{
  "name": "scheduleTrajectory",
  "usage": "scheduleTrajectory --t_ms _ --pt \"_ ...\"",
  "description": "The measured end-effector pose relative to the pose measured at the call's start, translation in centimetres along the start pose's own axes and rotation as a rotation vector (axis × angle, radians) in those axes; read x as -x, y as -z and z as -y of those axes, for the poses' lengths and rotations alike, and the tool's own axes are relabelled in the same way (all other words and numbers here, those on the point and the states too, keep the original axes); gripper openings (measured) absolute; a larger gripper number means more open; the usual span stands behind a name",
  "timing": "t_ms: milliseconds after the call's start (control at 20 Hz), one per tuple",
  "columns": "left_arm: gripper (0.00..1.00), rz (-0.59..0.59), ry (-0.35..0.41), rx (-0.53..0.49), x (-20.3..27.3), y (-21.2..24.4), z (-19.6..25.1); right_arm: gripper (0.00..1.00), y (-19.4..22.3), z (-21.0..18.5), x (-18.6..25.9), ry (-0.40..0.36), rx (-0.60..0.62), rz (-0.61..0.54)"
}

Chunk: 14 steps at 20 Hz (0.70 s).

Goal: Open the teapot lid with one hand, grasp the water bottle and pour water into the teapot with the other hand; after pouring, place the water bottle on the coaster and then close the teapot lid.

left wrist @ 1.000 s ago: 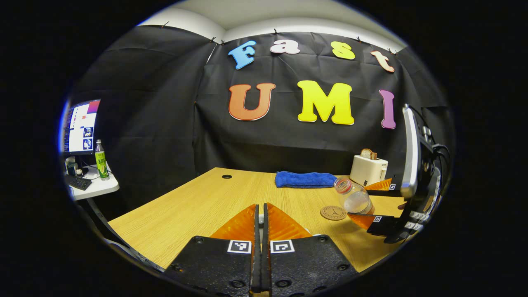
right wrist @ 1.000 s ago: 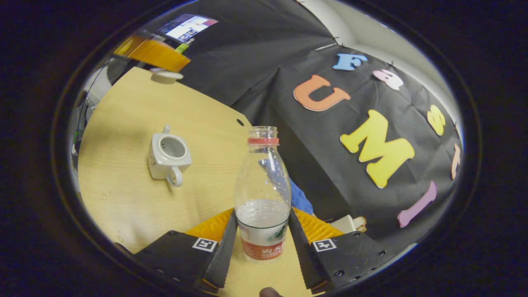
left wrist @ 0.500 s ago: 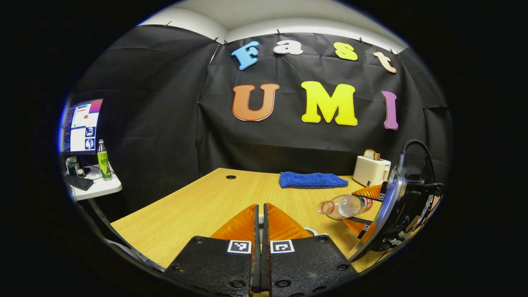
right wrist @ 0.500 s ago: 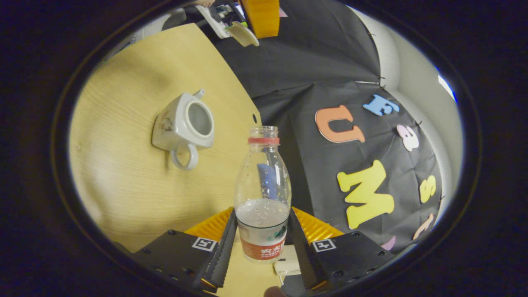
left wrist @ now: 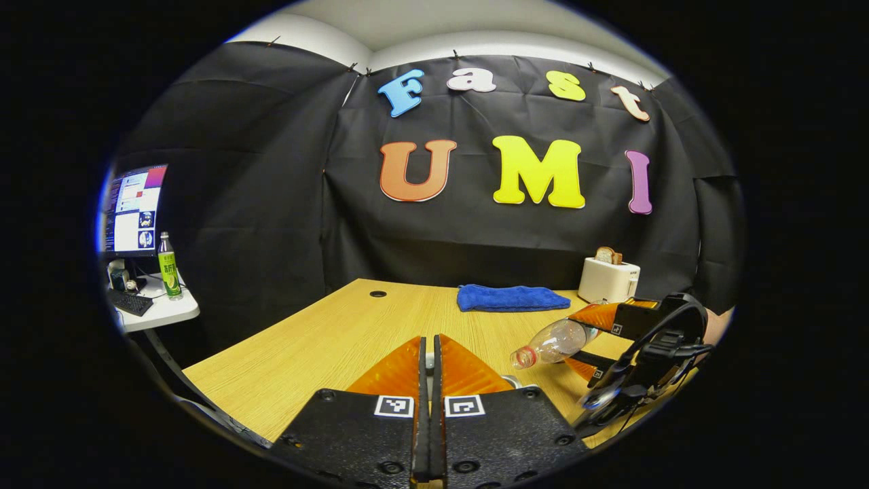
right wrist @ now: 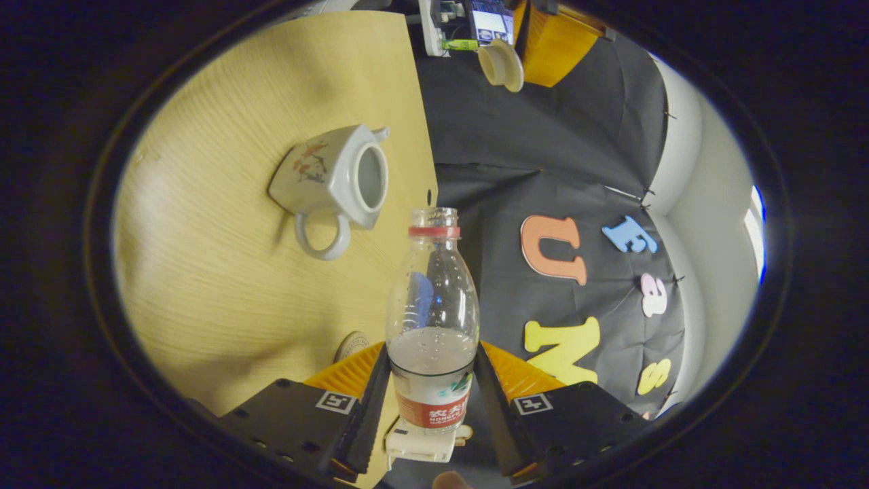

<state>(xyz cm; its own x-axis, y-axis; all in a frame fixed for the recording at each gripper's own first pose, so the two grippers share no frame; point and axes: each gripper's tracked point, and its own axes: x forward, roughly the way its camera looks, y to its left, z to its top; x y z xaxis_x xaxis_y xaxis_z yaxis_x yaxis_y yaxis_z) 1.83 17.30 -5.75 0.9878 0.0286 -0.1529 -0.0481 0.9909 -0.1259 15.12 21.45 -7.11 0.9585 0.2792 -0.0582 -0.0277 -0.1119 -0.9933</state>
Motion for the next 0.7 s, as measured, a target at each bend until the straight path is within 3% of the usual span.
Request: scheduleTrajectory --t_ms 700 --pt "0.03 0.011 -0.004 0.010 0.4 -0.5 -0.5 0.69 -1.7 0.7 0.3 0.056 0.194 0.037"
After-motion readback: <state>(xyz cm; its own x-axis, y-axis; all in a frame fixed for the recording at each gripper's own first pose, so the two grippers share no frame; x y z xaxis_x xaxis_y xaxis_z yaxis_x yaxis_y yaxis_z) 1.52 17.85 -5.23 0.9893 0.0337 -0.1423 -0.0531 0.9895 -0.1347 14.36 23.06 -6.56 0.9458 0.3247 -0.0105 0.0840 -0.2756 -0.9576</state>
